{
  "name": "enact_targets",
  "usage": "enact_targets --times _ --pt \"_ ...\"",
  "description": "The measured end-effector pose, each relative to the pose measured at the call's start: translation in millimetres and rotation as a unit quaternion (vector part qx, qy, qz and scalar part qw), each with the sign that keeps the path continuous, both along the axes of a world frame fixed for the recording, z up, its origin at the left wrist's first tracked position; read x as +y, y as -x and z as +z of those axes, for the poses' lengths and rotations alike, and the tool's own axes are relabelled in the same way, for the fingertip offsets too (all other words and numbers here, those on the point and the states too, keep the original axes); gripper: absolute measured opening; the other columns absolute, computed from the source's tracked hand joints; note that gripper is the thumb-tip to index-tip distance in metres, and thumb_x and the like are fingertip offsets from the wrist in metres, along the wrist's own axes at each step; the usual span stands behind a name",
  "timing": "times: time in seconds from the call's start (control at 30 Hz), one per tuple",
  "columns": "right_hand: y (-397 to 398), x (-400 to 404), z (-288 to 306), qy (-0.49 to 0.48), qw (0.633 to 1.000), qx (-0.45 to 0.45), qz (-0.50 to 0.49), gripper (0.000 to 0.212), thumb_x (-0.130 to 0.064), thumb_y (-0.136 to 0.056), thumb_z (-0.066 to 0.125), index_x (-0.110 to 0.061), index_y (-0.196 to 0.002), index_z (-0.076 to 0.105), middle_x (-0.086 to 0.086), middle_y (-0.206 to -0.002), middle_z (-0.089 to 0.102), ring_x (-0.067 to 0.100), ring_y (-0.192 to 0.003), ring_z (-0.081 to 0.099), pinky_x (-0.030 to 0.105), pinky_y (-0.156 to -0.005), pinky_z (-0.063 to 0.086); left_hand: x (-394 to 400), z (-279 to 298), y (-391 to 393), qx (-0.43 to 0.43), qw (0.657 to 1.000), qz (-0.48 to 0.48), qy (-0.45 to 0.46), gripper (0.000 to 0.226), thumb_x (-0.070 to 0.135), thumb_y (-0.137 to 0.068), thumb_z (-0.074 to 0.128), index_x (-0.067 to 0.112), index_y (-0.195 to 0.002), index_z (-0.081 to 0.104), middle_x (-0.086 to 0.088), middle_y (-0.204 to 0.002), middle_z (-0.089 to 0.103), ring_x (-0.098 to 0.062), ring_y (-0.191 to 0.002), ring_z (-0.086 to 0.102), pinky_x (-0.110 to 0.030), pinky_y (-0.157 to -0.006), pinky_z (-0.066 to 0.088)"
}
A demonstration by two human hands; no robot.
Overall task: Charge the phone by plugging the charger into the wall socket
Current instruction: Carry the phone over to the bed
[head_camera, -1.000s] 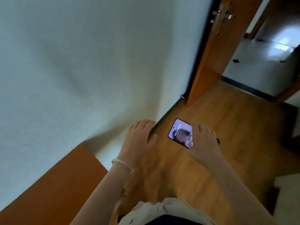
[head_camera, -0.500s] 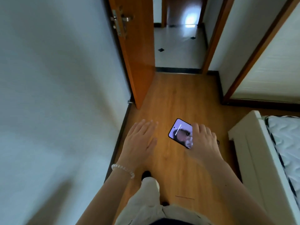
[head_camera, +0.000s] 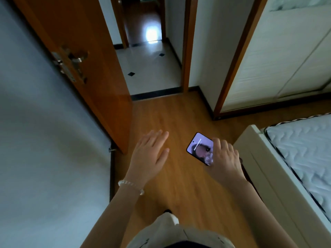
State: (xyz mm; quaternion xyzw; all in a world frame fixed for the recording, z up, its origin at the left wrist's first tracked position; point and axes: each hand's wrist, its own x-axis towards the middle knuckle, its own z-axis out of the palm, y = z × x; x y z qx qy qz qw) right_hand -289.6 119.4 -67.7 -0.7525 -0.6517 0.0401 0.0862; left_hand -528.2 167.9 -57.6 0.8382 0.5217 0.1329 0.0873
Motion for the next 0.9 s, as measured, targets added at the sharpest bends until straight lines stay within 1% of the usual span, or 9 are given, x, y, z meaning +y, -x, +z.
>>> enact_targets --times 0.07,0.17,0.3,0.4,0.53,0.67,0.73,0.83,0.9 --pt "1 20 3 0.002 1.0 -0.003 -0.024 0.063 -0.034 -0.067 0.073 -0.014 -0.118 0.041 0.007 -0.103 0.054 0.03 -0.095 0.055 0.041 -0.079 0.045 34 5 -1 0.002 1.0 -0.022 -0.001 0.052 0.045 -0.097 0.028 0.029 -0.146 0.024 0.001 -0.152 0.034 -0.02 -0.143 0.024 -0.04 -0.117 0.02" --pt "-5 43 5 -0.007 0.998 0.007 -0.063 0.058 -0.03 -0.067 0.071 -0.012 -0.115 0.044 0.008 -0.098 0.056 0.032 -0.089 0.056 0.041 -0.074 0.044 79 6 -17 -0.001 0.998 -0.058 0.007 0.053 0.046 -0.096 0.027 0.029 -0.145 0.024 0.001 -0.151 0.036 -0.02 -0.142 0.026 -0.04 -0.116 0.023" --pt "-29 63 3 0.009 0.993 0.015 -0.12 0.061 -0.029 -0.065 0.07 -0.013 -0.117 0.044 0.009 -0.102 0.056 0.033 -0.094 0.056 0.042 -0.079 0.045 125 -3 -50 0.004 0.993 -0.116 0.016 0.052 0.045 -0.096 0.029 0.028 -0.145 0.026 0.0 -0.149 0.039 -0.021 -0.141 0.028 -0.042 -0.114 0.029" --pt "-56 79 -1 0.011 0.986 0.025 -0.163 0.057 -0.029 -0.068 0.068 -0.014 -0.117 0.044 0.007 -0.101 0.056 0.032 -0.093 0.055 0.041 -0.079 0.044 158 -9 -83 0.009 0.988 -0.153 0.022 0.052 0.045 -0.096 0.03 0.028 -0.145 0.026 -0.001 -0.148 0.04 -0.021 -0.14 0.03 -0.041 -0.114 0.03" --pt "-103 113 -10 0.003 0.98 0.03 -0.198 0.053 -0.028 -0.071 0.066 -0.015 -0.118 0.044 0.007 -0.101 0.055 0.031 -0.094 0.054 0.04 -0.08 0.043 206 -12 -137 0.015 0.981 -0.19 0.021 0.054 0.047 -0.095 0.025 0.027 -0.145 0.027 -0.001 -0.148 0.041 -0.021 -0.139 0.032 -0.042 -0.113 0.031" --pt "-163 162 -20 -0.002 0.974 0.035 -0.223 0.06 -0.037 -0.07 0.071 -0.018 -0.118 0.041 0.005 -0.101 0.055 0.029 -0.096 0.054 0.039 -0.079 0.044 260 -11 -201 0.024 0.977 -0.211 0.017 0.057 0.049 -0.094 0.022 0.027 -0.145 0.029 0.0 -0.148 0.041 -0.02 -0.139 0.032 -0.041 -0.113 0.031" --pt "-195 186 -21 -0.005 0.97 0.045 -0.239 0.061 -0.038 -0.068 0.072 -0.018 -0.116 0.04 0.005 -0.1 0.054 0.029 -0.095 0.055 0.04 -0.079 0.045 288 -9 -237 0.031 0.974 -0.222 0.012 0.056 0.049 -0.094 0.022 0.027 -0.145 0.03 0.0 -0.148 0.041 -0.019 -0.139 0.032 -0.04 -0.114 0.029" --pt "-242 214 -16 -0.009 0.963 0.053 -0.265 0.059 -0.037 -0.068 0.07 -0.017 -0.116 0.042 0.006 -0.102 0.055 0.03 -0.095 0.055 0.041 -0.078 0.046 327 1 -294 0.034 0.973 -0.23 0.011 0.055 0.05 -0.095 0.022 0.027 -0.144 0.031 0.002 -0.148 0.041 -0.018 -0.14 0.031 -0.039 -0.114 0.03" --pt "-272 229 -11 -0.019 0.958 0.05 -0.28 0.053 -0.037 -0.069 0.066 -0.015 -0.112 0.045 0.007 -0.097 0.055 0.031 -0.089 0.055 0.041 -0.074 0.045 351 8 -333 0.03 0.97 -0.24 0.014 0.058 0.052 -0.094 0.018 0.027 -0.144 0.031 0.002 -0.148 0.041 -0.018 -0.14 0.031 -0.041 -0.113 0.032"
